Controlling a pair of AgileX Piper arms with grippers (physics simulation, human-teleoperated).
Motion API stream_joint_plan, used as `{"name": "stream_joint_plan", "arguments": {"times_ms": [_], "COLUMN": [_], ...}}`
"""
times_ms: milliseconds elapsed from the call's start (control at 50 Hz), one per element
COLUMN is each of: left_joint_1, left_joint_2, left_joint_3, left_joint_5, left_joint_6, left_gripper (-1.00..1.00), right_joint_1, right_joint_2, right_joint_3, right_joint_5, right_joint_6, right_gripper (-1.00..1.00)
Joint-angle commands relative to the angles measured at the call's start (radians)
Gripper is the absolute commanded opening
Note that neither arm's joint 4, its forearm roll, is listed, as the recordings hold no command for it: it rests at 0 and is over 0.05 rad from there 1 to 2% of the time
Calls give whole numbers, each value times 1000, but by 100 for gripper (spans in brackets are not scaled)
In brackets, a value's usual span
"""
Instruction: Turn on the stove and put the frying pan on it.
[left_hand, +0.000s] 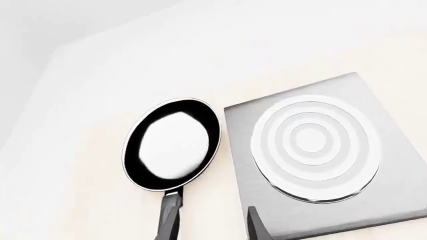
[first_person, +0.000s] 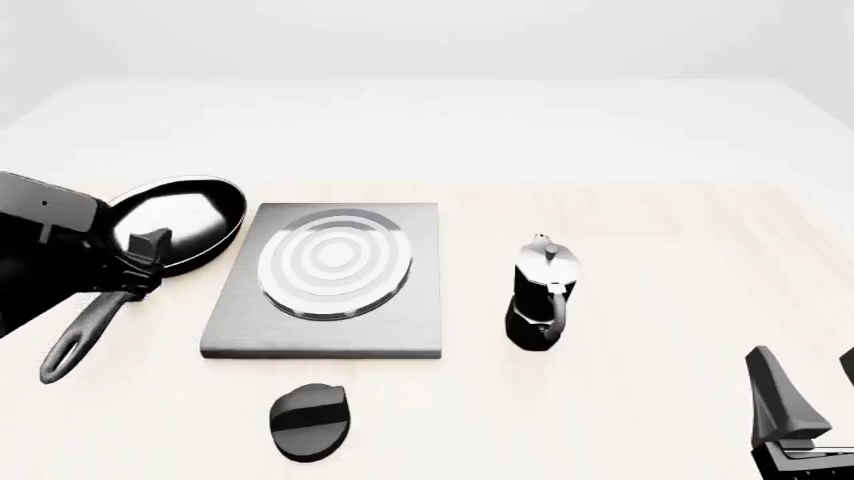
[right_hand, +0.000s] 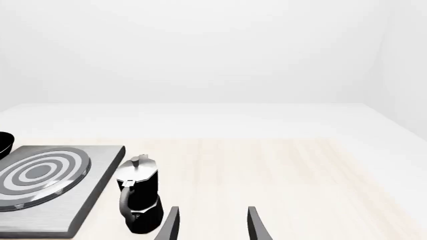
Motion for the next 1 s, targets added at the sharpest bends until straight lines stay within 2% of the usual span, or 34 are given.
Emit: {"name": "stream_joint_plan", "arguments": {"times_ms": [20,160,260,440,700,1000], "left_joint_1": [73,124,130,194,247,285], "left_joint_2": [174,278,312,384,454,557], "left_joint_3": [-88,-141,-158,-190,-191,-175], "left_joint_5": [-37,-55,-49,-66,-80,-155], "left_joint_6": [-1,-10,-17,-8,9,44], "left_gripper": [100,100,100,100,100,100], "right_joint_1": [0,0,0,0,0,0], "right_joint_2": [0,0,0,0,0,0], "right_joint_3": [0,0,0,0,0,0], "right_joint_5": [0,0,0,0,0,0], "right_joint_6": [0,0,0,0,0,0], "right_gripper": [100,100,100,100,100,100]}}
